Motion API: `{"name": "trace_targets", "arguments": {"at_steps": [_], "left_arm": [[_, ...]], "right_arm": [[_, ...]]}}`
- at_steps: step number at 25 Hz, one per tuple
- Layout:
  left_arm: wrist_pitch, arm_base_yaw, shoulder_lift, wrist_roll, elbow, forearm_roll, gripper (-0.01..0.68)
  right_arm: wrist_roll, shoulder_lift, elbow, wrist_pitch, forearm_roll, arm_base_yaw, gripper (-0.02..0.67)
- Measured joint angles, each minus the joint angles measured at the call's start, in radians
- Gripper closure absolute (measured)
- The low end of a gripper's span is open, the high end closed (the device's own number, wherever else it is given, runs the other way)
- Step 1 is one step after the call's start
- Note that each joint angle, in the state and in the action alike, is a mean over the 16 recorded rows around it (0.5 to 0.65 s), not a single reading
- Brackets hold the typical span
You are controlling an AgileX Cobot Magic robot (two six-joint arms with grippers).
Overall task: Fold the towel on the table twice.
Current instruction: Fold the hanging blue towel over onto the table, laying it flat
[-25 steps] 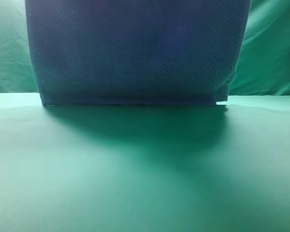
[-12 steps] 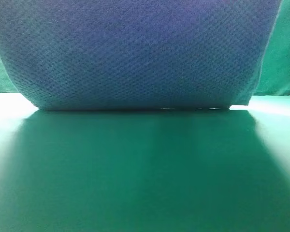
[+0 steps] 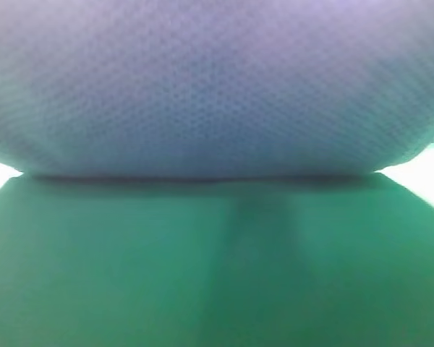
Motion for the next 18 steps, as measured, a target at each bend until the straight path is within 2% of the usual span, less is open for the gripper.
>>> {"name": "trace_targets", "arguments": {"at_steps": [9, 18], "left_arm": [[0.002, 0.000, -0.124, 0.012, 0.177, -0.070, 0.673], [-0.109, 0.000, -0.011, 0.013, 0.176, -0.097, 0.673]], "right_arm": [[0.068, -0.094, 0.152, 0.023, 0.043, 0.048, 0.649], [0.153, 0.009, 0.165, -0.041, -0.081, 0.060, 0.649]]}}
